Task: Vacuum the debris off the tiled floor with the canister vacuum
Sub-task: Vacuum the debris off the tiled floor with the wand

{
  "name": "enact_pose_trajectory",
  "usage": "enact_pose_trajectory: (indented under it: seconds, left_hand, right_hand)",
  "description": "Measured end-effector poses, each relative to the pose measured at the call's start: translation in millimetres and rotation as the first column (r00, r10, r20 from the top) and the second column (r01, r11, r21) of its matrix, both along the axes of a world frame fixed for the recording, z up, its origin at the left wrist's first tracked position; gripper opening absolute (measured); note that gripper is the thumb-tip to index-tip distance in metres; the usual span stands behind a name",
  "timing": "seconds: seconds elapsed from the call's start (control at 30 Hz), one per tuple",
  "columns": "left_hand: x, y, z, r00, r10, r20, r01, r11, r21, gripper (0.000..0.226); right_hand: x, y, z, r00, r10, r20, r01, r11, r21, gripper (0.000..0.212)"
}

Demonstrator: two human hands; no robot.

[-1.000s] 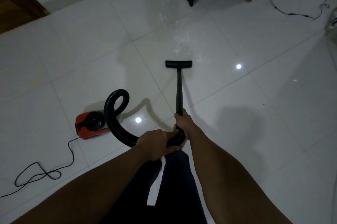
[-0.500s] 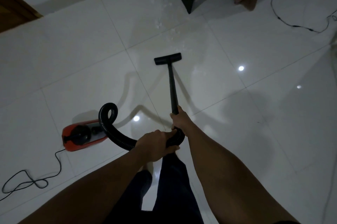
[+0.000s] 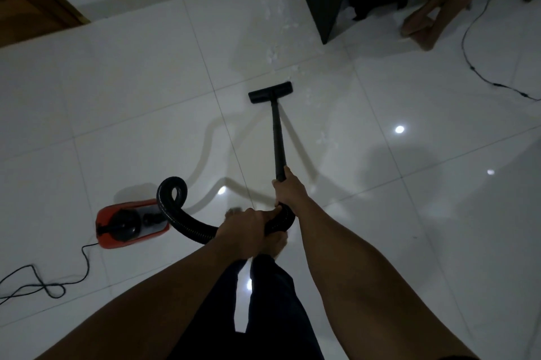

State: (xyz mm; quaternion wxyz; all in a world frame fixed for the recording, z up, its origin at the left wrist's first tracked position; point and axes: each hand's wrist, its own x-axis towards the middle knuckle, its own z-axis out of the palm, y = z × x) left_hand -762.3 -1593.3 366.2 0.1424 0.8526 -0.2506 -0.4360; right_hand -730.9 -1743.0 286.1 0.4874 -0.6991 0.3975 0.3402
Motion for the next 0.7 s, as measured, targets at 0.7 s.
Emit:
enact_pose_trajectory:
  seconds: [0.7]
  left_hand:
    - [261,-8,-12,1.0,-0.027,0.013,0.028,0.994,-0.107,0.059]
  right_hand:
    - [257,-6,3,1.0,0.0,-0.026,-0.001,0.999,-0.039,0.066]
